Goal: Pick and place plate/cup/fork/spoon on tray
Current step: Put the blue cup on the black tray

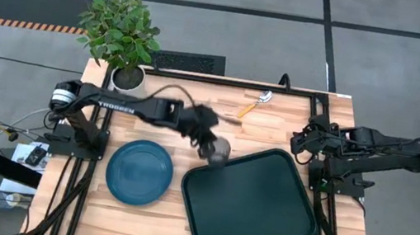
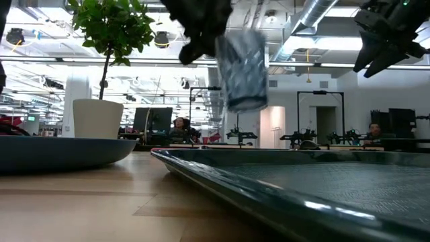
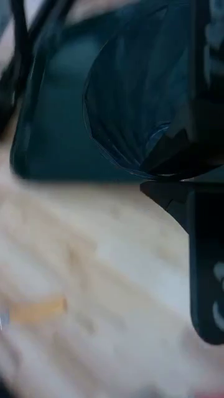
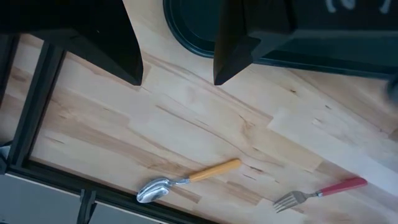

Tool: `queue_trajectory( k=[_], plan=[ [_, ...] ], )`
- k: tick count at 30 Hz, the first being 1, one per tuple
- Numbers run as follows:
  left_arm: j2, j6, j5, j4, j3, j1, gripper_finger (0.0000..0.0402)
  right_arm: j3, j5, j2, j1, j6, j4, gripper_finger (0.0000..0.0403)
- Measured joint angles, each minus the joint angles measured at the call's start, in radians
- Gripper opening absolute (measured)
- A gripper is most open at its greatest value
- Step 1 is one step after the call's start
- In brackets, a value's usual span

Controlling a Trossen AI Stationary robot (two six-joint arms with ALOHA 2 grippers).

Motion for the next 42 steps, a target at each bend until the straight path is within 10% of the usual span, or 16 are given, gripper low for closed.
queue_trajectory(
  k=[19,28,42],
  plan=[
    [0.211,-0.029,-0.024,0.153,0.166,-0.151,0.0,0.0,-0.027,0.0,0.0,0.001,-0.001,0.022],
    [0.328,0.038,-0.03,0.027,0.335,-0.203,0.0,0.0,-0.032,0.0,0.0,0.008,-0.004,0.022],
    [0.256,-0.061,-0.233,-0.242,0.252,-0.28,0.0,0.0,-0.05,0.0,0.0,0.009,-0.015,0.022]
  ],
)
